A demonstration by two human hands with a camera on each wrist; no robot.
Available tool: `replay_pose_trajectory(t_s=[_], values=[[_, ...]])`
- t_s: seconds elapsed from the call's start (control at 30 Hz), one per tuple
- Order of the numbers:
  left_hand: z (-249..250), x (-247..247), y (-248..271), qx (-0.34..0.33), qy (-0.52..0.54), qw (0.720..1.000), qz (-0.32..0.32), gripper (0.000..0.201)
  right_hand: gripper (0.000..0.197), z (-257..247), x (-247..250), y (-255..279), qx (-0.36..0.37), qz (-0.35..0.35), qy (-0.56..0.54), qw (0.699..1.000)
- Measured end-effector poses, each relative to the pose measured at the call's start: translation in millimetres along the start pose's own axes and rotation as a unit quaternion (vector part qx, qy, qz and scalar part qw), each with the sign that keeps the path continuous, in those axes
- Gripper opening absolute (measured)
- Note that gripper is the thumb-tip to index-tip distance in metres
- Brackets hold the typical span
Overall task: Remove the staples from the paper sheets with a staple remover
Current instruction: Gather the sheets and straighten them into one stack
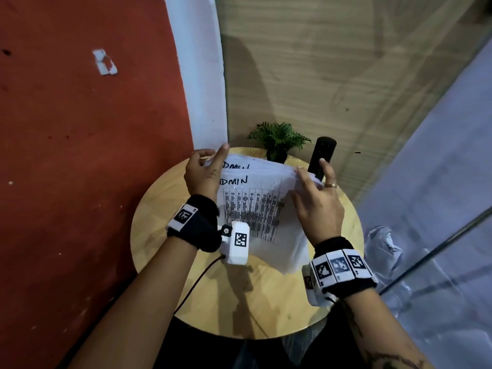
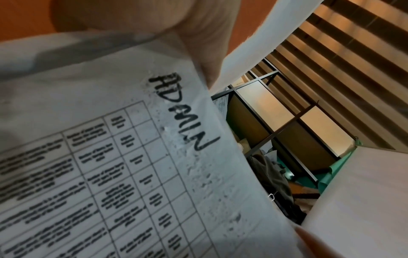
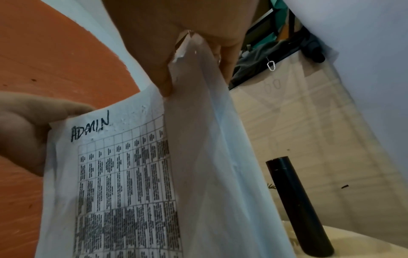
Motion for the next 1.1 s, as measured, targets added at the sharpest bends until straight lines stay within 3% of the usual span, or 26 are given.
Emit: replay_pose_trajectory(t_s=[0.1, 0.2, 0.23, 0.3, 0.33, 0.37, 0.43, 0.47, 0.53, 0.6, 0.73, 0.8, 0.83, 0.93, 1.0, 1.1], values=[[-3.2, 1.2, -3.6, -0.016, -0.020, 1.000, 0.011, 0.020, 0.056, 4.5, 3.7, -0.8, -0.004, 0.020, -0.022, 1.000], [-6.1, 2.7, -6.0, -0.032, -0.015, 0.999, -0.007, 0.017, 0.091, 19.1, -2.4, 5.6, -0.110, 0.030, -0.173, 0.978], [-4.2, 4.1, -6.2, -0.027, -0.005, 1.000, -0.011, 0.015, 0.099, 25.1, -10.2, 10.0, -0.173, 0.020, -0.270, 0.947], [-5.8, 6.5, -7.4, 0.007, 0.037, 0.999, -0.038, 0.014, 0.095, 30.1, -26.3, 20.5, -0.288, 0.000, -0.464, 0.838], [-6.9, 7.8, -7.4, 0.035, 0.071, 0.994, -0.073, 0.028, 0.085, 32.9, -33.4, 24.6, -0.325, -0.010, -0.512, 0.795], [-10.8, 10.1, -6.8, 0.060, 0.104, 0.987, -0.110, 0.052, 0.070, 35.4, -38.5, 26.8, -0.347, -0.019, -0.526, 0.777], [-24.0, 15.9, -1.6, 0.077, 0.108, 0.975, -0.181, 0.091, 0.042, 37.8, -45.3, 27.3, -0.360, -0.038, -0.493, 0.791], [-29.3, 18.1, 4.3, 0.067, 0.081, 0.973, -0.203, 0.094, 0.035, 38.0, -48.7, 26.7, -0.366, -0.042, -0.482, 0.795], [-38.1, 20.8, 13.0, 0.038, 0.026, 0.976, -0.215, 0.077, 0.032, 38.6, -55.5, 24.9, -0.386, -0.033, -0.494, 0.779], [-38.7, 22.9, 13.0, -0.007, -0.014, 0.985, -0.169, 0.062, 0.036, 35.0, -56.9, 21.0, -0.395, -0.017, -0.517, 0.759], [-26.8, 29.8, 6.6, -0.047, -0.004, 0.991, -0.125, 0.060, 0.018, 25.2, -48.5, 18.6, -0.374, -0.006, -0.533, 0.759], [-21.5, 31.8, 12.2, -0.055, 0.022, 0.988, -0.145, 0.044, 0.030, 23.5, -50.5, 27.4, -0.372, -0.002, -0.543, 0.752], [-21.7, 33.1, 15.4, -0.047, 0.039, 0.987, -0.149, 0.037, 0.049, 22.7, -52.9, 33.0, -0.371, -0.006, -0.542, 0.754], [-28.5, 36.3, 13.3, -0.006, 0.081, 0.992, -0.097, 0.020, 0.094, 18.6, -55.5, 38.8, -0.355, -0.030, -0.494, 0.793], [-32.1, 39.8, 2.9, 0.055, 0.128, 0.989, -0.052, 0.029, 0.101, 16.0, -56.7, 32.9, -0.348, -0.036, -0.487, 0.800], [-33.5, 38.7, -11.6, 0.125, 0.157, 0.979, -0.035, 0.058, 0.088, 10.0, -62.8, 23.1, -0.352, -0.039, -0.517, 0.779]])
Point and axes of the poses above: each hand's wrist, its own y-axis away from the middle knuckle, its own x-axis out of the back of the hand, z = x × y, the point moved 3 cm from there along -y, towards the middle knuckle, and after that the axes turned 4 degrees about -y, right-handed, at the moved point
